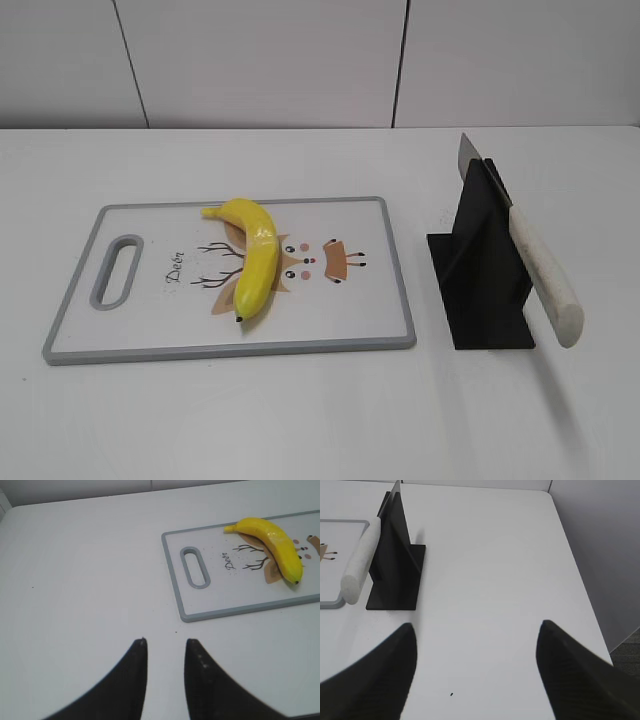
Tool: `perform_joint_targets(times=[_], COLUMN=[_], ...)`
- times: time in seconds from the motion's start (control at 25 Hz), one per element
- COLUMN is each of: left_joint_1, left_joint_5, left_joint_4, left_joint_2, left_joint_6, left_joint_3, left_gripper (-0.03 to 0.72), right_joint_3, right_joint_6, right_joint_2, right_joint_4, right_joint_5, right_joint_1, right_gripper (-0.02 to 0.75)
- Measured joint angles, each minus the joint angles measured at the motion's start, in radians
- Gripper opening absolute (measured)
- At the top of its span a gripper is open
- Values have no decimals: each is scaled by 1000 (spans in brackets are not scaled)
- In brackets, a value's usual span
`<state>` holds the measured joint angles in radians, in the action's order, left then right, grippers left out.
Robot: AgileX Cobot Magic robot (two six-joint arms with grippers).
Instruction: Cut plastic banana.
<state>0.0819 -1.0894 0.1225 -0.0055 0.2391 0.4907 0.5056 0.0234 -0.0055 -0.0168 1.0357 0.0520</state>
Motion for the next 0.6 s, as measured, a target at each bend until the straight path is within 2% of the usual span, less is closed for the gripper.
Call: perform_joint_targets(times=[0.6], left_joint_1=[0], left_joint_5=[0], left_joint_4=[0], left_joint_2=[0], left_joint_6=[0], left_joint_3=[0], left_gripper=[236], right_joint_3=[0], right_joint_6=[0], right_joint_2=[0], right_joint_4=[0], right_joint_5=[0], right_joint_1=[0], right_gripper=[571])
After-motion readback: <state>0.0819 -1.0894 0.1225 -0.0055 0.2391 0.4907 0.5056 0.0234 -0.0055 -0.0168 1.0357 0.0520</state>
